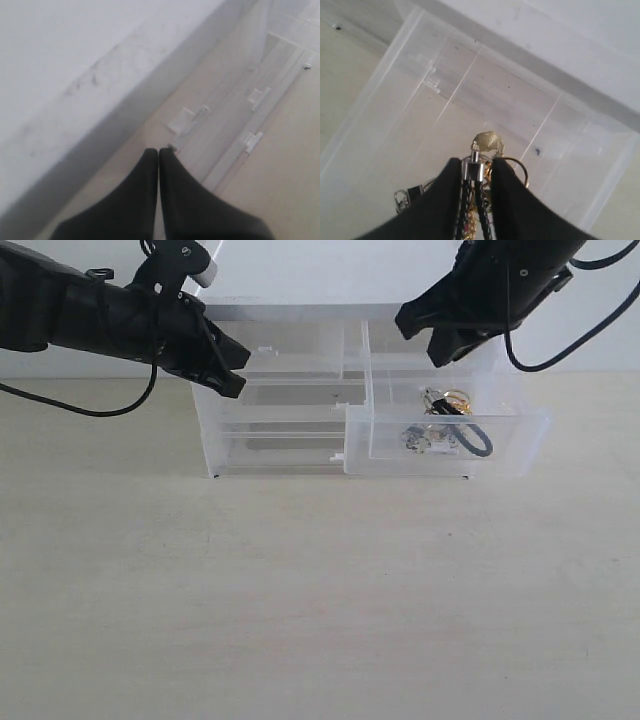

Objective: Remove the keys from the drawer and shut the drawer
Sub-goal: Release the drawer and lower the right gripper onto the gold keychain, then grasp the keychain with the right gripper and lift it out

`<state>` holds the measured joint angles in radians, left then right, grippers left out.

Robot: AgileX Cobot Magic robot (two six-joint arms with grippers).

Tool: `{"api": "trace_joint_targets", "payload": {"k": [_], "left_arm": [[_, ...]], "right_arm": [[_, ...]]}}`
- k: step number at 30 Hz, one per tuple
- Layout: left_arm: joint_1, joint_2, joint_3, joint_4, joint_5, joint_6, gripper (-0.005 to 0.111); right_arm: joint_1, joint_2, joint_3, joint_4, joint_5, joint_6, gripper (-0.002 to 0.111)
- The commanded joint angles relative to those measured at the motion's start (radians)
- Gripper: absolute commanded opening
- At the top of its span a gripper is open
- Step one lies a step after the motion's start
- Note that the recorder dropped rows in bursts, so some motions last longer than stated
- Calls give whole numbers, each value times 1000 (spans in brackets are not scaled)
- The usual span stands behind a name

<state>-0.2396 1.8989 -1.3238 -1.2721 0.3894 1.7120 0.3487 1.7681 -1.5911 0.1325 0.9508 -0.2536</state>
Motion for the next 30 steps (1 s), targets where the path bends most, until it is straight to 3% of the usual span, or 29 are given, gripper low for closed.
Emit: {"api": "trace_joint_targets", "payload": {"k": [1, 2, 5, 18, 20, 24, 30], "left_arm": [[10, 5, -37, -63, -182, -3, 4], [10, 5, -37, -63, -182, -3, 4], [10, 5, -37, -63, -182, -3, 4], [10, 5, -38, -63, -184, -3, 4], [10, 5, -38, -63, -184, -3, 4], [10, 5, -38, -63, -185, 1, 4], [10, 5, -38, -63, -185, 1, 4]], "right_arm": [[0, -6, 29, 41, -22, -15, 57], [0, 1, 37, 45, -26, -15, 56], [0, 45, 66, 35, -36, -24, 39], [56, 81, 66, -60, -73, -13, 38], [66, 81, 66, -99, -73, 4, 31], [70, 81, 66, -150, -62, 38, -1], [70, 57, 65, -150, -86, 46, 0]]}}
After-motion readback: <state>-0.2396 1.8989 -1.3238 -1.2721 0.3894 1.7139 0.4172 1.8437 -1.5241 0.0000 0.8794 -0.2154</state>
